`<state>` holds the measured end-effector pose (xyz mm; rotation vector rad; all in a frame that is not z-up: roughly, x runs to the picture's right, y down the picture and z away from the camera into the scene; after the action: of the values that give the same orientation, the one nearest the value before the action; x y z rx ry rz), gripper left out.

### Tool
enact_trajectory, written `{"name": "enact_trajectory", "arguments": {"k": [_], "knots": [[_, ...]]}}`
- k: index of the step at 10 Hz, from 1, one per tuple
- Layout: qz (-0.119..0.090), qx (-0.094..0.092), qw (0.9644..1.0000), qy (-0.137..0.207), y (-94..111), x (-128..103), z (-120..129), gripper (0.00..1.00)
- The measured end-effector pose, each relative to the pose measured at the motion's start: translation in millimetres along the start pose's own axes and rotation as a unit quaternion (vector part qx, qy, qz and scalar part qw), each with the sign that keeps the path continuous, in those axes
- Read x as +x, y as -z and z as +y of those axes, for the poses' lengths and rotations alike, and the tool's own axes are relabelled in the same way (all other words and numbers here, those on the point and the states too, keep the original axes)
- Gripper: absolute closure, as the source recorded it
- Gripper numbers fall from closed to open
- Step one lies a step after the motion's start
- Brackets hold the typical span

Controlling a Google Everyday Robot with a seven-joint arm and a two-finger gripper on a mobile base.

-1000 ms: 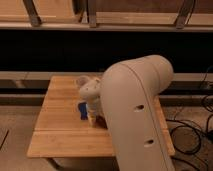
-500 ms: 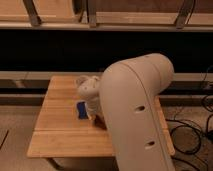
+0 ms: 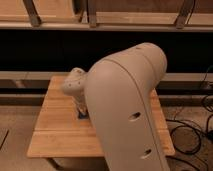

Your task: Place the pepper on the white sponge

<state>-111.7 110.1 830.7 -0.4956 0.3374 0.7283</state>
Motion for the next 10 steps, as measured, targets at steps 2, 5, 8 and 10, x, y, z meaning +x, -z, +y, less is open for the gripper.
{"name": "enact_trajectory", "arguments": {"k": [2, 5, 8, 10], "knots": [[-0.004, 0.011, 0.9993, 0.035, -3, -22, -2, 1.00], [-0.004, 0.011, 0.9976, 0.068, -19, -43, -14, 1.00], [-0.014, -0.023, 0.9944, 0.102, -41, -59, 2, 0.94], [-0.016, -0.032, 0.9930, 0.113, -45, -64, 12, 0.93]]}}
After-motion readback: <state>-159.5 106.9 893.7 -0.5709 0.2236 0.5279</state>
